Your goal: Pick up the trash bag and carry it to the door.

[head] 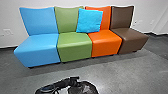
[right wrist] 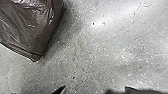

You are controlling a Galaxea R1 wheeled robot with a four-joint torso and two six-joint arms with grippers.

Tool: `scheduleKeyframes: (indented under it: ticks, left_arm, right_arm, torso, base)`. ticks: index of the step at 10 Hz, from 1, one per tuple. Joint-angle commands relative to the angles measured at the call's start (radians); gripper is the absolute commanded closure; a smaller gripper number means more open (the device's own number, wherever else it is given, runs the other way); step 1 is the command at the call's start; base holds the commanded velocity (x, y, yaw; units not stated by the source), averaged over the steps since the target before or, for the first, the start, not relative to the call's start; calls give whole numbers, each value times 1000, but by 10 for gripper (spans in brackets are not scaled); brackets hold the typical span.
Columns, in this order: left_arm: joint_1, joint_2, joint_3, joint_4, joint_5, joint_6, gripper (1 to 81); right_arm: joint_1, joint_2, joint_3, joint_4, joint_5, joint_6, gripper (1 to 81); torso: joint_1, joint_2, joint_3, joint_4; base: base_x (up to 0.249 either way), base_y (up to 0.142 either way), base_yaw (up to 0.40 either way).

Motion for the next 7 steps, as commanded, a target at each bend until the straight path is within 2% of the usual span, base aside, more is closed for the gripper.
scheduleKeyframes:
  ticks: [1, 3, 5, 6, 7]
  left_arm:
    - [-124, 52, -21, -12, 47, 2, 10]
    - [-104, 74, -45, -9, 43, 2, 10]
    - [-99, 85, -45, -9, 43, 2, 10]
    - [-99, 88, -45, -9, 43, 2, 10]
    - [-96, 89, -45, -9, 40, 2, 10]
  right_arm:
    - [83, -42, 12, 21, -53, 0, 10]
    - [80, -39, 12, 21, -51, 0, 10]
    - [81, -37, 12, 21, -51, 0, 10]
    - [81, -37, 10, 21, -51, 0, 10]
    - [81, -36, 6, 21, -51, 0, 10]
  torso:
    - [0, 0, 0, 0]
    - [0, 0, -86, 0]
    - [0, 0, -122, 0]
    - [0, 0, -59, 0]
    - [0, 0, -90, 0]
  base:
    - [0, 0, 0]
    - [0, 0, 0]
    - [0, 0, 0]
    - [0, 0, 0]
    - [0, 0, 0]
